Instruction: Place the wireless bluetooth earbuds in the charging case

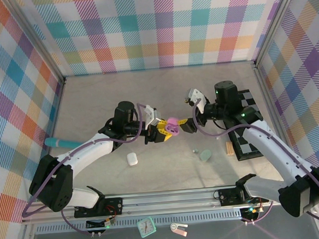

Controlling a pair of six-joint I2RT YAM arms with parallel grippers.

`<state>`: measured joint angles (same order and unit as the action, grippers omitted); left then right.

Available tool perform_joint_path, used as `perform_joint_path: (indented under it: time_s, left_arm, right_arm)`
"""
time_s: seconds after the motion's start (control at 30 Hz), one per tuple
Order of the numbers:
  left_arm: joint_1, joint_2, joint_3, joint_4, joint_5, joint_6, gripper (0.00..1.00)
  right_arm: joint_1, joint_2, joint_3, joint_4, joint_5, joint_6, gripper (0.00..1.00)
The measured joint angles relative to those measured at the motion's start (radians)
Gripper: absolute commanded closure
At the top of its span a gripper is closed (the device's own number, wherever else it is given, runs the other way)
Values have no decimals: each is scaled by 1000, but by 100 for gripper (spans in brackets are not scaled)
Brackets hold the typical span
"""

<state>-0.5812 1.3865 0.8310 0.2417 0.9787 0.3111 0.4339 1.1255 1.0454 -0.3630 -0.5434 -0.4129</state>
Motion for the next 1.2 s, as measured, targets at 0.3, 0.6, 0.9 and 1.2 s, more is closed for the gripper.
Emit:
perform_joint_path:
  time_s: [0.3, 0.6, 0.9, 1.2]
  left_arm:
    - [75, 0, -142, 321, -63, -184, 68]
    - [158, -31, -208, 574, -141, -331, 68]
    - [165, -152, -208, 548, -206, -298, 68]
    - [165, -204, -209, 488, -220, -278, 68]
  right_arm:
    - [-117, -58, -48, 174, 108, 359, 1]
    - [-169, 129, -43, 151, 187, 656, 5]
    - [-137, 477, 13, 87, 129, 859, 17]
    - [14, 722, 186, 60, 79, 885, 37]
